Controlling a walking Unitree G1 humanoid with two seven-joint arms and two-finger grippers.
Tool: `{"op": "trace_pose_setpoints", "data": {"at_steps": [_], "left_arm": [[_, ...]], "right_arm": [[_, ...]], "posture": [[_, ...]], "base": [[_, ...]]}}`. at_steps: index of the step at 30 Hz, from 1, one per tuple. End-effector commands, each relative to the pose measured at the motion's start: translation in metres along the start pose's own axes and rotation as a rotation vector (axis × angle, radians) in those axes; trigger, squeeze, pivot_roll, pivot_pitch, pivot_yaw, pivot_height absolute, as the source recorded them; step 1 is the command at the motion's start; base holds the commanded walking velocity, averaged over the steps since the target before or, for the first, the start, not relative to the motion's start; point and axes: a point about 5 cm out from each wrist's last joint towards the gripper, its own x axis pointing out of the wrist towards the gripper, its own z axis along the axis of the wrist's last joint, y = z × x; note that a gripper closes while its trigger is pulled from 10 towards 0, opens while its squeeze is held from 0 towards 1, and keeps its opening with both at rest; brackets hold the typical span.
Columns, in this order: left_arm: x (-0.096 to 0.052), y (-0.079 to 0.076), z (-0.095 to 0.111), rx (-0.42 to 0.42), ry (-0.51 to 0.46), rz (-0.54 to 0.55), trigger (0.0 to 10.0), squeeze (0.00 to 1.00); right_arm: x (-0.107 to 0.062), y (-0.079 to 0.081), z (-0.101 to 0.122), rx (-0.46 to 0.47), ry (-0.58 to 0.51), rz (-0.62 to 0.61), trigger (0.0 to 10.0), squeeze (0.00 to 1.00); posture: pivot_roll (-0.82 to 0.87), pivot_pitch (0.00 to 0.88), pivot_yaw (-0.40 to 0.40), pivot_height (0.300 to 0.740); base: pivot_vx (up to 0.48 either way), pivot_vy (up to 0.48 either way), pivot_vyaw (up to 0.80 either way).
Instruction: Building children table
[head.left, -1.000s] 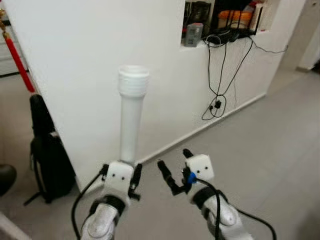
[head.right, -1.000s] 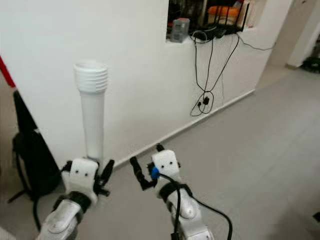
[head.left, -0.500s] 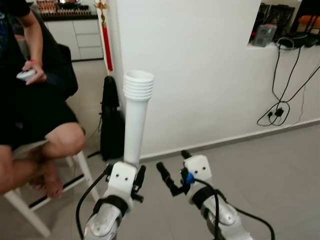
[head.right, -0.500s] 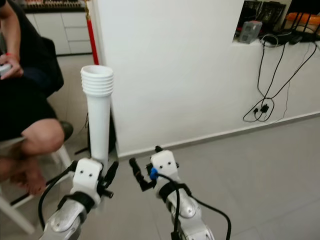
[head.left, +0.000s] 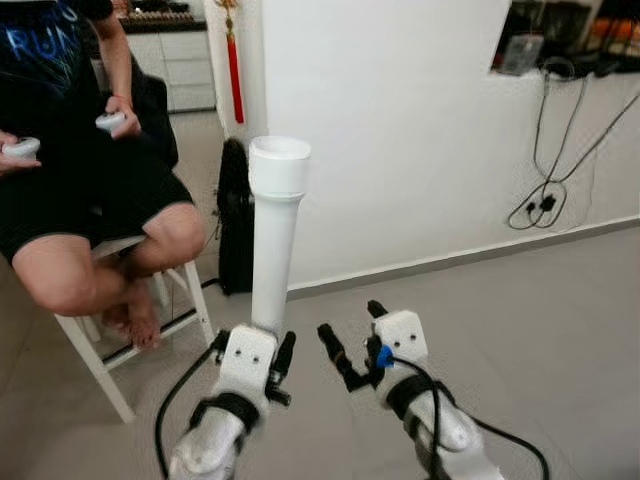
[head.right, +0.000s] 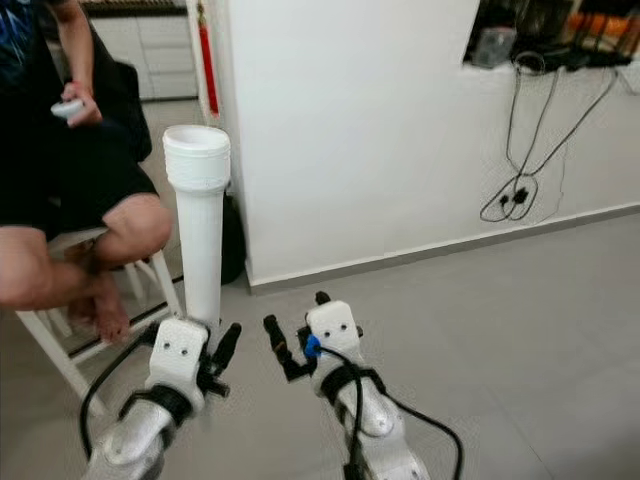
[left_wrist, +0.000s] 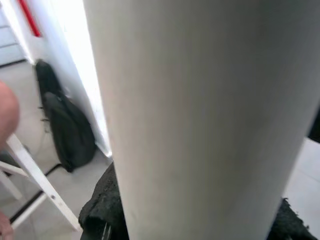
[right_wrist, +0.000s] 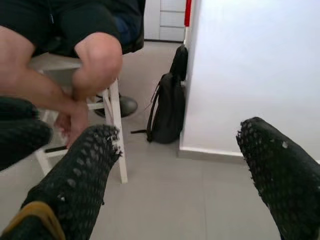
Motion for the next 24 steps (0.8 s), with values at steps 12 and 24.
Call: {"op": "trace_pose_setpoints", "data": {"at_steps": [12,24], "left_arm": [[0.0014,-0.0035,-0.0025,0.004,0.004,-0.011,10.0,0.0],[0.0023,-0.0025,-0.0024,0.005,0.006,-0.012,10.0,0.0]], "right_arm": [[0.0005,-0.0022,-0.0056,0.003,0.024,-0.001,10.0,0.0],[0.0018,-0.003,-0.0056,0.013,0.027,-0.013,10.0,0.0]], "posture": [[0.04,0.0,-0.059,0.74],[0.05,0.0,-0.058,0.74]], "base": [[-0.377,0.0,-0.47],[-0.382,0.0,-0.4]]}}
